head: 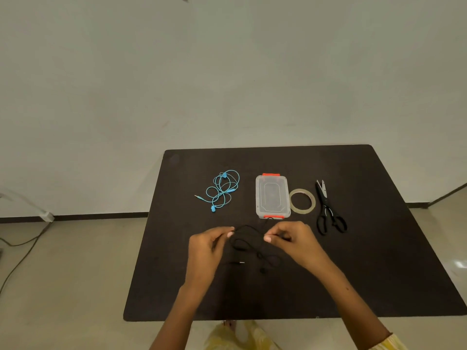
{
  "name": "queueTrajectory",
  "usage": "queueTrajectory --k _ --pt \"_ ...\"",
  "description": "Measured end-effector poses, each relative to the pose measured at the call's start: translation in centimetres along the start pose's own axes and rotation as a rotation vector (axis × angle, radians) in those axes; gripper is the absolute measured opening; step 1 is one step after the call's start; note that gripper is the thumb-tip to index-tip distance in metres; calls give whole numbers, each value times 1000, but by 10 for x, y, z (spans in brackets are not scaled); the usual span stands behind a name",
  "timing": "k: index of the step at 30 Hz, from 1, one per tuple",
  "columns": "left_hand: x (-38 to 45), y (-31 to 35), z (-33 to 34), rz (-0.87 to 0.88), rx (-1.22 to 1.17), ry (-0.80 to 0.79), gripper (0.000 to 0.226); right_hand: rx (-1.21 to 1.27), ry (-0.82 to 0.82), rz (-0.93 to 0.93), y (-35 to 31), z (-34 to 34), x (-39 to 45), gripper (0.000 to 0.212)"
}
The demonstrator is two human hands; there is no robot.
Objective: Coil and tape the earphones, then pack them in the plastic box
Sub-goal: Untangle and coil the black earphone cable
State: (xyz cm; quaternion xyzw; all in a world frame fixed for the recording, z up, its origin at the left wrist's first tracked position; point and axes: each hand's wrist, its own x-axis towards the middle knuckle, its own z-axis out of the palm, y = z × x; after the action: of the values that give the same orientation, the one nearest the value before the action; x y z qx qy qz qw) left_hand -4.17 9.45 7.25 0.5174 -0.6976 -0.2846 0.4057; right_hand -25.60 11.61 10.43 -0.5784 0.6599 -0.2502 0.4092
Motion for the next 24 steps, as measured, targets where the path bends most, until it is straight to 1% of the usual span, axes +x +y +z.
queueTrajectory --k 3,5,7,11,15,17,19,21,22,24 --pt "0 -10 -13 -41 11 76 20 -31 13 23 12 -14 -5 4" --pt "1 -14 -19 -73 16 98 22 -42 33 31 16 -22 -7 6" --pt "3 -15 -20 -91 59 60 27 -52 45 22 17 -24 -7 8" --pt "7 -11 -14 -132 274 -93 46 -73 86 1 13 -16 -4 5" --pt "10 1 3 -74 508 -217 51 -114 114 -16 5 -5 0 3" --pt "9 8 11 -75 553 -220 58 -137 120 -34 1 -1 1 2" --pt "8 16 16 -75 533 -192 71 -173 129 -56 -2 1 2 1" --pt "9 21 17 -66 510 -219 80 -190 130 -70 -6 1 2 1" --pt "9 23 17 -45 546 -256 78 -197 129 -79 -7 2 3 2" --pt "7 24 17 12 614 -305 61 -204 126 -105 -10 3 3 3"
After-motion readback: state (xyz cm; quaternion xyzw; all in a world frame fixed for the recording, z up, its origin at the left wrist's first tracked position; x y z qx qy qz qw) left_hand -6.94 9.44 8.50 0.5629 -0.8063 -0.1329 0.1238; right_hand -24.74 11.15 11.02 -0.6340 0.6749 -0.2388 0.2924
